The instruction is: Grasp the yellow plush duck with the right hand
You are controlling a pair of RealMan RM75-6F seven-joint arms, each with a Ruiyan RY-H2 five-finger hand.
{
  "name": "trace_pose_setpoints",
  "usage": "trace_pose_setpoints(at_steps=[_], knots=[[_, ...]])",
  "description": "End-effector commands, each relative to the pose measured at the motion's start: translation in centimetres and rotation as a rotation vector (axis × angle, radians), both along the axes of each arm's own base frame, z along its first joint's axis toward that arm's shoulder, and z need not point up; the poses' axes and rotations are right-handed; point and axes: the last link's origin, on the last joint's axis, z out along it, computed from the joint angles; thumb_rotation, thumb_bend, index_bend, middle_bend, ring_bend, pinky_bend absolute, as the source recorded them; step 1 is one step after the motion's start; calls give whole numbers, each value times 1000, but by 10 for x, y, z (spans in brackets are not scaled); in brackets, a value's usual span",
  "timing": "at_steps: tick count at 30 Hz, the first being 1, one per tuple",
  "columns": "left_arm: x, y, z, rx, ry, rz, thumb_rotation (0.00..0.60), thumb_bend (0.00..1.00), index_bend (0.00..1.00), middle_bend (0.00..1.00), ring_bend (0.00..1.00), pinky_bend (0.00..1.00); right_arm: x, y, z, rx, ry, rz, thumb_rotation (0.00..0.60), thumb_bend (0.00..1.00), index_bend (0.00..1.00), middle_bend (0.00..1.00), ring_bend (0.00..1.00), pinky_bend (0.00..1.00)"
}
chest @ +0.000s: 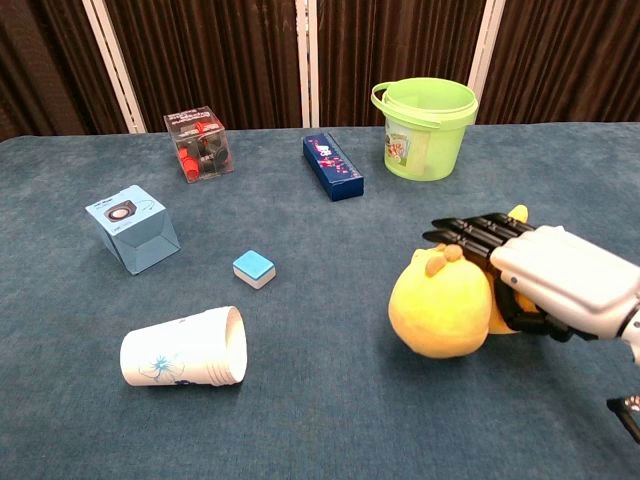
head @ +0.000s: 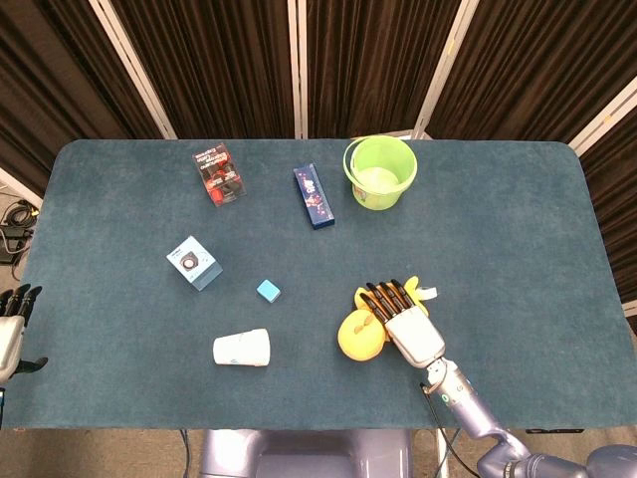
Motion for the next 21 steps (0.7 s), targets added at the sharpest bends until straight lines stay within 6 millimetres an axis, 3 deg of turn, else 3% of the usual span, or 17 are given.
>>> trace_pose_setpoints(at_steps=[1, 6, 12, 21], knots=[[0, 0, 0, 0, 0, 1, 600, 144, 0, 0, 0, 0, 2, 6, -5, 19, -1, 4, 600, 1000, 0, 0, 0, 0], [0, 0, 0, -4, -1, 6, 600, 145, 0, 0, 0, 0, 10, 23, -14, 63, 1, 57, 600, 1000, 0, 0, 0, 0], [-1, 1, -2, -10, 1, 10, 600, 145, 0, 0, 0, 0, 24, 35, -10, 68, -32, 106, 600, 1000, 0, 0, 0, 0], [-3, 2, -4, -20, 0, 23, 600, 145, 0, 0, 0, 0, 40, 34, -7, 57, -42, 132, 600, 998, 0, 0, 0, 0]])
